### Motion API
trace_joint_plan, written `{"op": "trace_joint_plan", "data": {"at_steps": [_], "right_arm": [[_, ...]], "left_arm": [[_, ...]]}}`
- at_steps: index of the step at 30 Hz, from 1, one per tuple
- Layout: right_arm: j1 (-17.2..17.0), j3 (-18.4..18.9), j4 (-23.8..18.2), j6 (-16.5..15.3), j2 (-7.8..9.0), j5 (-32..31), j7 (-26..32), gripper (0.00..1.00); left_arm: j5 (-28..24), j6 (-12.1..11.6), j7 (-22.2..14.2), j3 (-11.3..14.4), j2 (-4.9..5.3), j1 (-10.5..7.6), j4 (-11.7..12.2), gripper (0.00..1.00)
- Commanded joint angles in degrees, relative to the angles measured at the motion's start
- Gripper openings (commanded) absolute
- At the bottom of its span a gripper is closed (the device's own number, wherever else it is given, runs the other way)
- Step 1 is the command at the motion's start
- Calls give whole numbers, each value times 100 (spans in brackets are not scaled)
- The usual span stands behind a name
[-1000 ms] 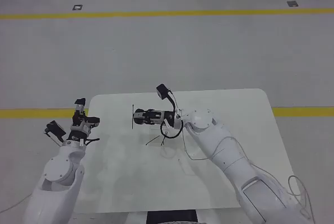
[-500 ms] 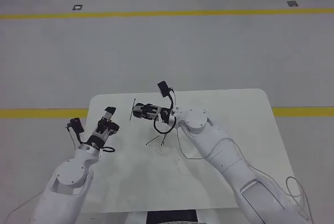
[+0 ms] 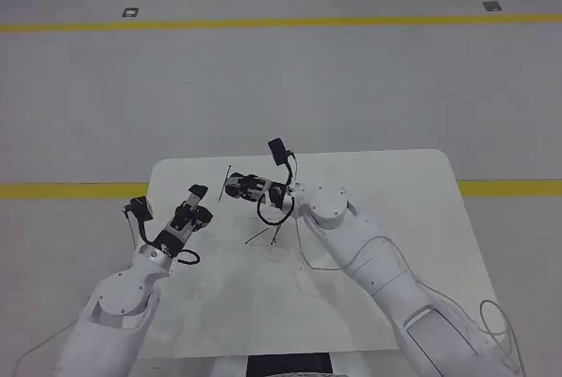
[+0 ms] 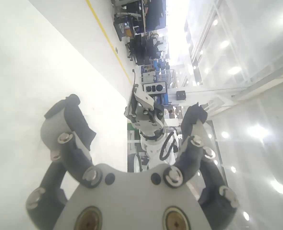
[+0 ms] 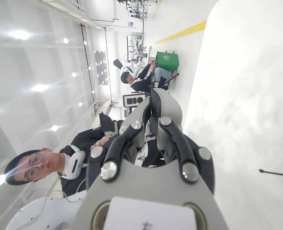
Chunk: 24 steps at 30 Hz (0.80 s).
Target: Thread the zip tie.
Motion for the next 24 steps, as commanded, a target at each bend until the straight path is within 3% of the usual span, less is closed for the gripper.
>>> {"op": "trace_joint_plan", "data": {"at_steps": [1,4,9,16,24], "right_arm": [[-19,8,-41,80,3,-18,-72,0],[-35,35,-87,160,8,-34,-174,0],[-74,88,-139,175,26,-16,-169,0],[-74,88,-139,175,26,-16,-169,0],[-214,79,-285,242,33,10,-246,0]], "left_arm": [[74,-344,-135,21,6,-16,140,100],[421,-850,-208,86,13,-56,332,100],[870,-850,-108,156,9,-137,233,100],[870,-850,-108,156,9,-137,233,100],[756,-850,313,397,-49,-400,490,100]]}}
